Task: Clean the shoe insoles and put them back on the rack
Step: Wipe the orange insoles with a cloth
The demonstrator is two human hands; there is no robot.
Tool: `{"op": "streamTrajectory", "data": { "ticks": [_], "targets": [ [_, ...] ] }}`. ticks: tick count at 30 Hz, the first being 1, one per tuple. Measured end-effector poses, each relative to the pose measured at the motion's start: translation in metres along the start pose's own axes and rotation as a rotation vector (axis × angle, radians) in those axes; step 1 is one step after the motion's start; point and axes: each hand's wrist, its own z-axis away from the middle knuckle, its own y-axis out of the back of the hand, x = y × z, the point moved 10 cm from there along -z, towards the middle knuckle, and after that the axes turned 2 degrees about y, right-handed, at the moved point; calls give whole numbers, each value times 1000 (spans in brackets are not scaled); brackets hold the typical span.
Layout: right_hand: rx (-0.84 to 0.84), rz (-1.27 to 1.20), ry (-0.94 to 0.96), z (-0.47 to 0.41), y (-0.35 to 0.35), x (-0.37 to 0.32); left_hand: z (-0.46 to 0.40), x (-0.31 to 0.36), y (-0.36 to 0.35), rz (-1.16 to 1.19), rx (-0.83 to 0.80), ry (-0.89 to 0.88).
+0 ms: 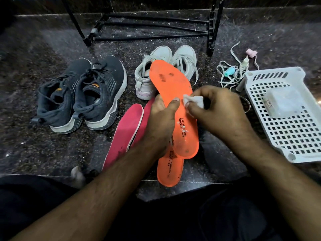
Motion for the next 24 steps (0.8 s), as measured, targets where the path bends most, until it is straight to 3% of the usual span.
{"op": "streamTrajectory", "data": {
  "ticks": [5,10,15,17,21,24],
  "targets": [
    [-187,46,77,13,-29,-18,-2,1,13,12,69,-18],
    [25,90,90,1,1,-9,-1,4,6,-13,33,-37],
    [-213,111,257,17,-29,-40,-3,5,10,2,41,-66],
    [-181,148,256,14,-20,-36,-2,6,7,3,30,-75],
    [48,171,191,-3,13,-19,0,5,-2,37,-25,-52],
    [-92,102,292,9,-13,-41,-3,7,5,85,-4,-44]
  ]
}}
